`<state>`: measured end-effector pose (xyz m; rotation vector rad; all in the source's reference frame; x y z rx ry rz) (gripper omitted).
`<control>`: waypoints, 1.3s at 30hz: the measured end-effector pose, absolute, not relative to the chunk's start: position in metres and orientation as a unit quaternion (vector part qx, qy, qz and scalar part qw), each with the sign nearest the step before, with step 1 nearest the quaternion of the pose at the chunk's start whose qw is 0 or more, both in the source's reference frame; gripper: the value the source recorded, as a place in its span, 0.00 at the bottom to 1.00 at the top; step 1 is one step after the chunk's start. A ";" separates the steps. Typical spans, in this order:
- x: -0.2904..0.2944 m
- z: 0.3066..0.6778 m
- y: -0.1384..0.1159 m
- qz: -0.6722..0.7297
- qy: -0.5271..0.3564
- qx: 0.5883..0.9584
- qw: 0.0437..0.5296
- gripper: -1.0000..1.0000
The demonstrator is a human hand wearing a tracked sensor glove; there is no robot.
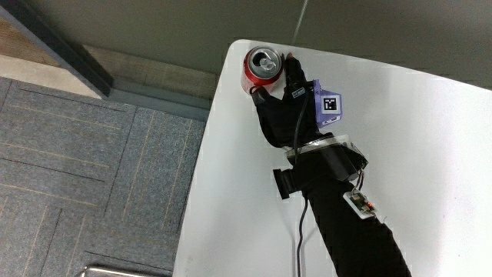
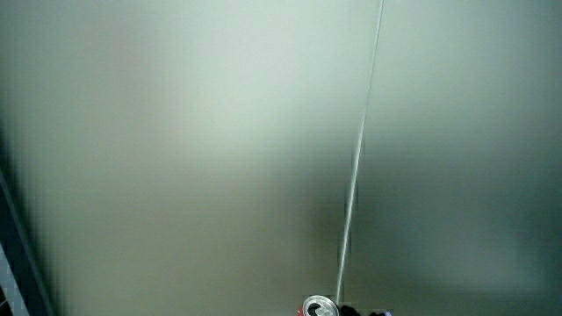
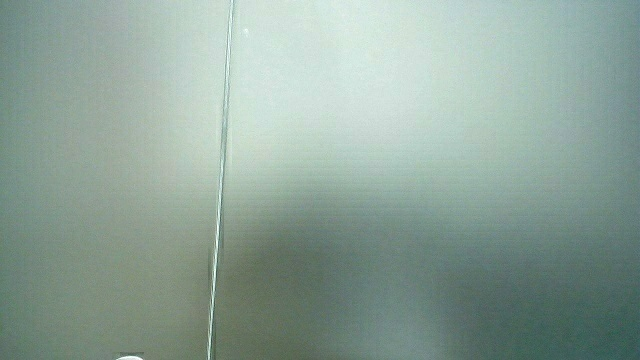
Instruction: Place coca cola
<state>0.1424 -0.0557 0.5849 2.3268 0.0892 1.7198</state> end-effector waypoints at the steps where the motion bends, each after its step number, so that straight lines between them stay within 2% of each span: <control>1: 0.142 0.586 -0.056 0.583 0.029 0.802 0.126 0.03; 2: 0.140 0.584 -0.056 0.577 0.027 0.806 0.130 0.00; 6: 0.137 0.580 -0.055 0.554 0.033 0.819 0.149 0.00; 10: 0.136 0.582 -0.054 0.558 0.026 0.815 0.153 0.00; 11: 0.140 0.600 -0.053 0.525 0.054 0.837 0.146 0.00; 12: 0.137 0.582 -0.054 0.537 0.032 0.828 0.157 0.00; 14: 0.137 0.580 -0.053 0.536 0.035 0.827 0.165 0.00; 15: 0.140 0.597 -0.053 0.506 0.043 0.848 0.153 0.00; 16: 0.137 0.580 -0.053 0.526 0.030 0.833 0.166 0.00; 17: 0.138 0.584 -0.054 0.508 0.018 0.847 0.156 0.00; 18: 0.136 0.581 -0.054 0.505 0.020 0.846 0.167 0.00; 19: 0.137 0.591 -0.052 0.475 0.035 0.861 0.175 0.00; 25: 0.133 0.587 -0.055 0.374 -0.012 0.917 0.137 0.00; 28: 0.125 0.570 -0.057 0.364 -0.035 0.907 0.209 0.00; 32: 0.120 0.570 -0.056 0.296 -0.075 0.927 0.218 0.00; 39: 0.120 0.589 -0.050 0.254 -0.108 0.934 0.227 0.00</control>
